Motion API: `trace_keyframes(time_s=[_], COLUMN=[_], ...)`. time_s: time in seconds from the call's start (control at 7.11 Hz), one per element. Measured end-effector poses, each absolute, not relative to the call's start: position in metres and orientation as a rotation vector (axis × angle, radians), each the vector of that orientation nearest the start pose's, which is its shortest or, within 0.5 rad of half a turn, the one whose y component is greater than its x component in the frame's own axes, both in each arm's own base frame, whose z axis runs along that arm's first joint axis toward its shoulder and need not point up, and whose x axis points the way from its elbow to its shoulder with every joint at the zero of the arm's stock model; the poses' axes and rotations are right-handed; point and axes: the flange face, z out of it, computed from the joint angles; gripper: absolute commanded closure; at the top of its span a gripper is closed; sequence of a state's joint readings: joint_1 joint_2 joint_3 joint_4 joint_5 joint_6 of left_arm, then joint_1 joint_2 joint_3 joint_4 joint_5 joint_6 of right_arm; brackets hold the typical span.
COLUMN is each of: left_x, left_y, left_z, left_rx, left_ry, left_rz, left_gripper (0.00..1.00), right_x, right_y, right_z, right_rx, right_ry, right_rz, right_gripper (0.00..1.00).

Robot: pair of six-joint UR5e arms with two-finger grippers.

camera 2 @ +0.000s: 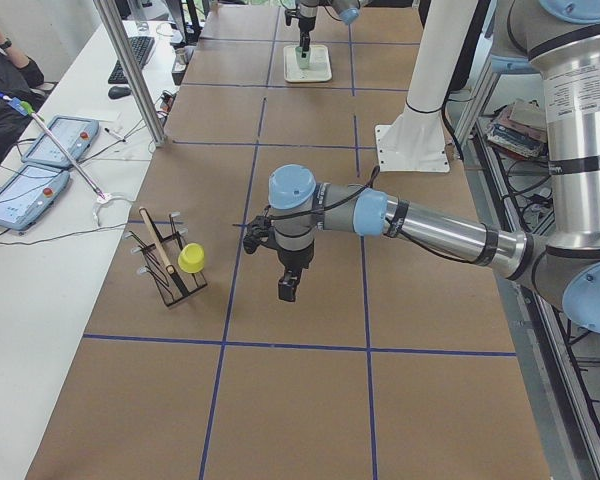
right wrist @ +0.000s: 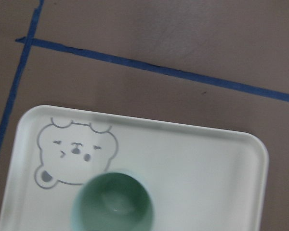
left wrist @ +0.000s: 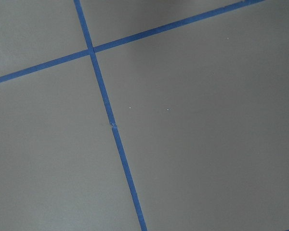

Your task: Left arm grabs green cup and hands to right arm on tray

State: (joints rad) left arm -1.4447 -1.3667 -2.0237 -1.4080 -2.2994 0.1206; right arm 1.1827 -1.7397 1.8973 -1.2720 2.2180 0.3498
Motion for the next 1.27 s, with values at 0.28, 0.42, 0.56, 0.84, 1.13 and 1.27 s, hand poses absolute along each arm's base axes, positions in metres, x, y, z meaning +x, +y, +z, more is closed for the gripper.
trace_keyframes(time_s=[0.28,0.42,0.56,0.84,1.13,1.27], left_x=[-0.026,-0.038,-0.046,-0.052,-0.053,-0.054], left_y=[-0.404,-0.399,-0.387,-0.370,-0.367,-0.367], left_z=[0.573,0.586,0.598,0.614,0.618,0.617], left_rx=[0.065,0.067,0.054,0.025,0.014,0.013], left_ry=[0.736,0.748,0.765,0.779,0.776,0.773], left_rz=[0.237,0.205,0.175,0.143,0.131,0.130], left_gripper=[0.00,0.00,0.00,0.00,0.00,0.00], right_x=[-0.006,0.022,0.034,0.039,0.039,0.039], right_y=[-0.429,-0.420,-0.413,-0.410,-0.410,-0.410], right_z=[0.568,0.573,0.576,0.578,0.579,0.579], right_rx=[0.154,0.116,0.084,0.062,0.056,0.055], right_ry=[-0.730,-0.731,-0.732,-0.734,-0.736,-0.737], right_rz=[-0.230,-0.223,-0.211,-0.195,-0.185,-0.185], right_gripper=[0.00,0.00,0.00,0.00,0.00,0.00])
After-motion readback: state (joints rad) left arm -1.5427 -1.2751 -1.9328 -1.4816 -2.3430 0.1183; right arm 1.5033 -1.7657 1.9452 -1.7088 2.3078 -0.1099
